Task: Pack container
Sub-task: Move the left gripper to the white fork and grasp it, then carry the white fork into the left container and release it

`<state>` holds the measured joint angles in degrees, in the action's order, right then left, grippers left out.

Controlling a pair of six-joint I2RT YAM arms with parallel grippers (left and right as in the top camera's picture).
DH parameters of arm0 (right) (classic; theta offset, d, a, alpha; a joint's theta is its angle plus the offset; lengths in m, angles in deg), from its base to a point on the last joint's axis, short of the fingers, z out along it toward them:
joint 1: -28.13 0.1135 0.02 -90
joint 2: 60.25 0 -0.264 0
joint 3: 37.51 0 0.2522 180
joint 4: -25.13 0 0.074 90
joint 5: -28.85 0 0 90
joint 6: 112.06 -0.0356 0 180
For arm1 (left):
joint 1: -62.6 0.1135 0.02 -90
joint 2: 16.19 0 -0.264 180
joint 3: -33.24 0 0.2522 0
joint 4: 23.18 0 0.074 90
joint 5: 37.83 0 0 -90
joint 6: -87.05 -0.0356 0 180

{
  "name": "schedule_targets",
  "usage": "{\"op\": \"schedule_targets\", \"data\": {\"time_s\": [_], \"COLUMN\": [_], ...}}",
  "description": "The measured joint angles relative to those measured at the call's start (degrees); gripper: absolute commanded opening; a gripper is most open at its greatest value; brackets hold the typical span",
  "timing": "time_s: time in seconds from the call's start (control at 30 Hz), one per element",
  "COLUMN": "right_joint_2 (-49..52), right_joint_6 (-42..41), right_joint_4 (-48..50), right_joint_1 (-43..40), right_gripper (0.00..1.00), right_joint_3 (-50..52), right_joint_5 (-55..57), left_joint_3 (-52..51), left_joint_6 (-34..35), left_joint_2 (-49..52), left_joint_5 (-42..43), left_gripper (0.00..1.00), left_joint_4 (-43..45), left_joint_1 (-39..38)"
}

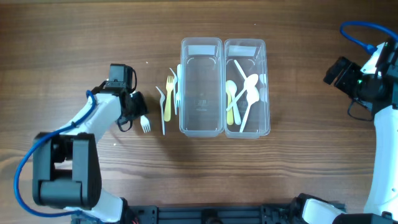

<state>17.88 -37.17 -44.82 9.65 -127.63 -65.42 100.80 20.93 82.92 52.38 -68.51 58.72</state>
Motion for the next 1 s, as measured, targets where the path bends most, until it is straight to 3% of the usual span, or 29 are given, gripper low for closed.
{"op": "schedule_targets", "data": {"time_s": [0.17,0.43,0.63,0.77,0.9,1.0], "right_joint_2": [0.00,0.00,0.00,0.00,0.00,0.00], "right_joint_6": [0.00,0.00,0.00,0.00,0.00,0.00], "right_joint_4": [0.00,0.00,0.00,0.00,-0.02,-0.02], "right_joint_1": [0.00,0.00,0.00,0.00,0.00,0.00], "right_gripper": [1.00,1.00,1.00,1.00,1.00,1.00], "right_joint_3": [0.00,0.00,0.00,0.00,0.02,0.04], "right_joint_5": [0.00,0.00,0.00,0.00,0.00,-0.02], "left_joint_3": [0.22,0.48,0.61,2.93,9.75,21.44], "left_joint_6": [-0.66,-3.48,-3.85,-3.85,-4.79,-6.91], "left_joint_2": [1.09,1.51,1.55,1.88,1.92,1.57], "left_joint_5": [-1.44,-4.72,-4.79,-3.82,-3.32,-3.21], "left_gripper": [0.45,0.05,0.04,0.04,0.04,0.04], "left_joint_4": [0.74,-0.50,-1.14,-6.29,-12.00,-20.87], "left_joint_1": [-0.07,-0.15,-0.31,-1.01,-2.93,-6.95]}}
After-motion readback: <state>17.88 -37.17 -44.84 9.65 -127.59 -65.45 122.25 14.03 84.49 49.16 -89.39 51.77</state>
